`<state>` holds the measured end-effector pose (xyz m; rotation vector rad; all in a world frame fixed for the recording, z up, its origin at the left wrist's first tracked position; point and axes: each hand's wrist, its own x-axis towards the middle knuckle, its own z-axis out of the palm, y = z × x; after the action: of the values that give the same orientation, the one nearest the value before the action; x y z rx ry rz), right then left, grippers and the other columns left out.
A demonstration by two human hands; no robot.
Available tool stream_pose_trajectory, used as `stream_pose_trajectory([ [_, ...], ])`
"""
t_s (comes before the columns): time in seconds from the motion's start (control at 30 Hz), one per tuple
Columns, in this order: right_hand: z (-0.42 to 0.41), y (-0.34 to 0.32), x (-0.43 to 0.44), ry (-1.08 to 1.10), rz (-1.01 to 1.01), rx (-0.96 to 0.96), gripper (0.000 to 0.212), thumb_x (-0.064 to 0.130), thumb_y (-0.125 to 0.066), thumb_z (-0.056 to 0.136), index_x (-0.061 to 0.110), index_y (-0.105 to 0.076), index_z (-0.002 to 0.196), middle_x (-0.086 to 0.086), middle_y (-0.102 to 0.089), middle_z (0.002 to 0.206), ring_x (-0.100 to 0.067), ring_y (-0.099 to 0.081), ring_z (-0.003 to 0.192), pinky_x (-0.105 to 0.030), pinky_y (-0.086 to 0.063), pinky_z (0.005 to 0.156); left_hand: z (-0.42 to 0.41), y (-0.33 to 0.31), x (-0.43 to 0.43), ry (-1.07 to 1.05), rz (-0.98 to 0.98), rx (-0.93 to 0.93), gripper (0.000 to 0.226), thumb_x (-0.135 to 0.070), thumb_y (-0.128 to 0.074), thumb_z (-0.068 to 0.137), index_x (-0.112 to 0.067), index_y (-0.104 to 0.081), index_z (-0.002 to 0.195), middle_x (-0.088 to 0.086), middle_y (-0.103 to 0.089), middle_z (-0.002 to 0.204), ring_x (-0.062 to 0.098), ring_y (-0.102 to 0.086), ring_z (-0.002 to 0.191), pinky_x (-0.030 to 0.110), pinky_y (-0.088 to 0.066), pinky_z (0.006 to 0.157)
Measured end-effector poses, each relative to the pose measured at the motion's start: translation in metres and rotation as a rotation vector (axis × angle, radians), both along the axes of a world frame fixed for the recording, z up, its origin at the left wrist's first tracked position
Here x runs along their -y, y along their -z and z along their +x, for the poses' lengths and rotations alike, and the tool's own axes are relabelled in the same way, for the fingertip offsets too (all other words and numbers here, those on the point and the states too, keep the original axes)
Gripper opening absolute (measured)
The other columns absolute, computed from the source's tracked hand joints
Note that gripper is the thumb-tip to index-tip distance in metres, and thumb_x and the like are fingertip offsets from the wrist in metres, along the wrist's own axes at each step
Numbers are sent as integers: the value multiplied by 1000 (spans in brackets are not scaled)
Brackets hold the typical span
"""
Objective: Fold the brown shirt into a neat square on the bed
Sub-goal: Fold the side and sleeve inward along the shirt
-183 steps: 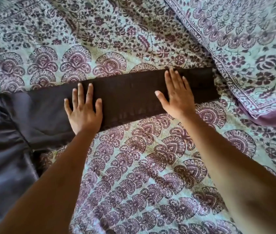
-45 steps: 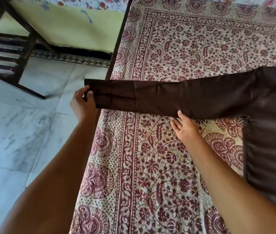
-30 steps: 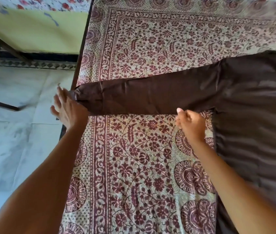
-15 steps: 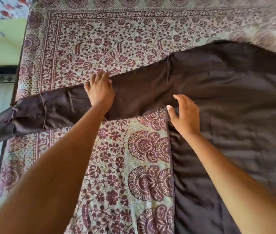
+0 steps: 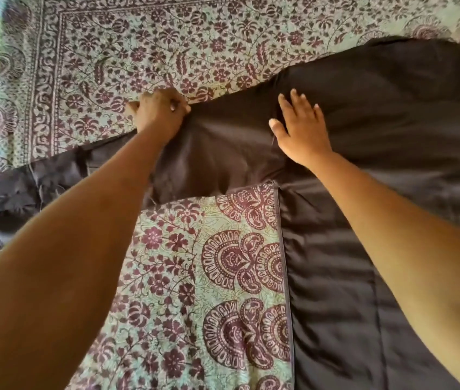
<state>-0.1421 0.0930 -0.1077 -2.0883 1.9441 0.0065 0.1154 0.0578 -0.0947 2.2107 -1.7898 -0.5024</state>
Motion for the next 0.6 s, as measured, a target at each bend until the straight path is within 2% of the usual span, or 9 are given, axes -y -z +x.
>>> stream_pose_trajectory([
  [0.2, -9, 16, 7, 1, -67, -88, 57, 47, -24, 98, 24, -10, 149, -6, -3, 158, -27, -3, 145, -46, 0, 115, -23, 16, -8, 107, -198, 151, 30, -32, -43, 92, -18, -53, 117, 9, -53, 123, 29, -44, 118, 43, -31, 97],
  [0.27, -7, 16, 13, 10, -68, -88, 58, 49, -24, 97, 26, -11, 149, -6, -3, 158, -28, -2, 144, -47, 0, 115, -20, 16, -1, 105, -166, 152, 31, -36, -42, 94, -16, -53, 115, 12, -56, 118, 31, -49, 111, 39, -36, 85],
  [0.33, -7, 15, 21, 17, -45, -82, 58, 50, -22, 97, 28, -8, 149, -4, 0, 158, -27, 1, 145, -47, 2, 115, -16, 12, 7, 127, -98, 163, 37, -45, -43, 94, -13, -53, 109, 17, -60, 107, 33, -56, 99, 36, -34, 69],
  [0.37, -7, 14, 25, 21, -31, -76, 58, 50, -21, 97, 29, -7, 149, -3, 1, 158, -27, 2, 145, -47, 3, 115, -16, 10, 10, 183, -78, 196, 42, -51, -42, 93, -13, -53, 107, 19, -61, 102, 35, -57, 95, 36, -33, 66],
  [0.5, -7, 12, 39, 39, 9, -69, 58, 53, -18, 97, 32, -3, 149, -1, 5, 158, -26, 6, 144, -48, 6, 115, -13, 8, 21, 347, -67, 243, 47, -56, -41, 92, -13, -56, 101, 21, -62, 97, 37, -58, 93, 39, -39, 68],
  [0.6, -5, 14, 50, 56, 26, -68, 58, 55, -18, 96, 34, -3, 148, 0, 5, 158, -25, 7, 144, -48, 6, 115, -13, 7, 28, 276, -93, 211, 44, -54, -43, 91, -14, -60, 97, 21, -63, 100, 37, -58, 96, 38, -39, 70],
])
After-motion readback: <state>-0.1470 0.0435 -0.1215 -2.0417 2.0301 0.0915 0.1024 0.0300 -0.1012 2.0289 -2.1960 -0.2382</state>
